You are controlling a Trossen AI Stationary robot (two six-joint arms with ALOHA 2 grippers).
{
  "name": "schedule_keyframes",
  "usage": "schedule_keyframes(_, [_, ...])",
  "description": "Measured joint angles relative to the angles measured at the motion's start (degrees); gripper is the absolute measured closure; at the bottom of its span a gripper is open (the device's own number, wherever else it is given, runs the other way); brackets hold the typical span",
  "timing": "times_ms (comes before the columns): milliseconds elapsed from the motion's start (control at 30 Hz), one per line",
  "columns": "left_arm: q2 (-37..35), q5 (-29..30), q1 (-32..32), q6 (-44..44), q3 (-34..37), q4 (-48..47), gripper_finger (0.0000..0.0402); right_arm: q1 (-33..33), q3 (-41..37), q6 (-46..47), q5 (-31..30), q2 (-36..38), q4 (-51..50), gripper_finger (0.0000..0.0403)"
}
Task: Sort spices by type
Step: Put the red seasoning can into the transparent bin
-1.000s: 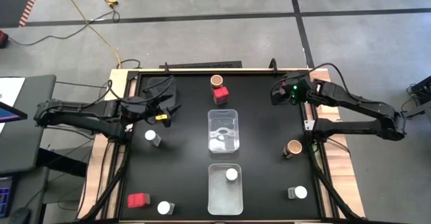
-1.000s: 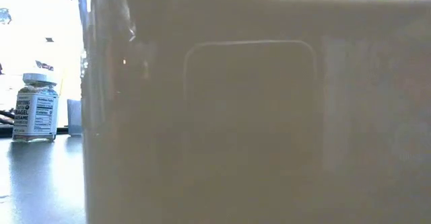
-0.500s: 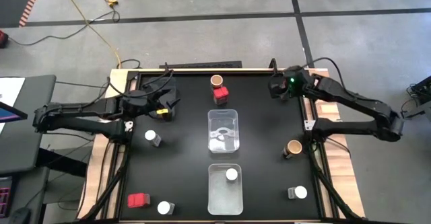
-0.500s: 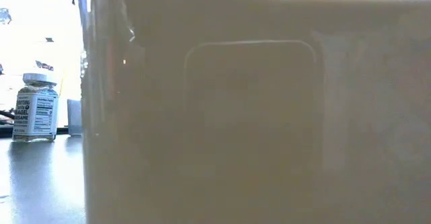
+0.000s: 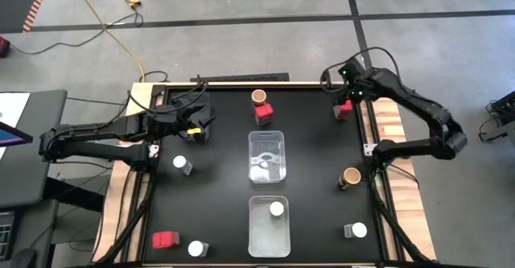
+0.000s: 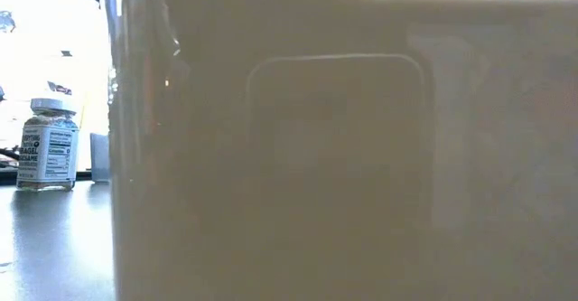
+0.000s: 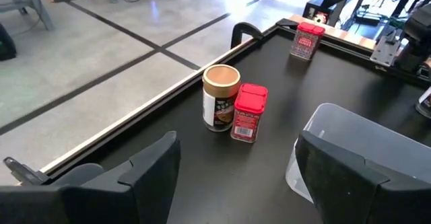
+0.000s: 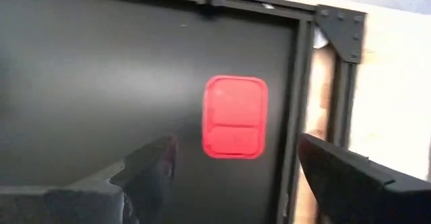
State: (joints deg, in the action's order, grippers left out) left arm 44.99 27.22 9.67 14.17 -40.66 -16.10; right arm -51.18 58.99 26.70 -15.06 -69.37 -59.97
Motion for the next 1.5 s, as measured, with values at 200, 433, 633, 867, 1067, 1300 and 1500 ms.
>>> schedule_keyframes(200, [0.0,0.0,0.0,0.0,0.0,0.0,0.012,-0.1,-0.1,2.2,0.1,-3.5,1.1,0.0069])
schedule_keyframes(433, [0.0,-0.1,0.0,0.8,0.0,0.0,0.012,-0.8,-0.2,3.1,0.0,-9.5,0.9,0.0069])
schedule_keyframes(633, [0.0,-1.5,0.0,2.1,0.0,-0.1,0.012,-1.5,-0.2,3.8,-0.3,-12.5,0.7,0.0069])
schedule_keyframes(867, [0.0,-1.4,0.0,2.5,0.0,-0.1,0.012,-1.4,-0.2,5.1,-1.4,-15.3,0.8,0.0069])
schedule_keyframes(1067, [0.0,-1.4,0.0,2.6,0.0,-0.1,0.012,-1.9,-0.2,5.7,-1.5,-17.4,0.5,0.0069])
schedule_keyframes(1300, [0.0,-1.4,0.0,2.6,0.0,-0.1,0.012,-1.9,-0.2,6.1,-1.5,-18.4,0.7,0.0087])
schedule_keyframes(1500, [0.0,-1.4,0.0,2.6,0.0,-0.1,0.012,-1.9,-0.2,6.3,-1.5,-18.8,0.6,0.0117])
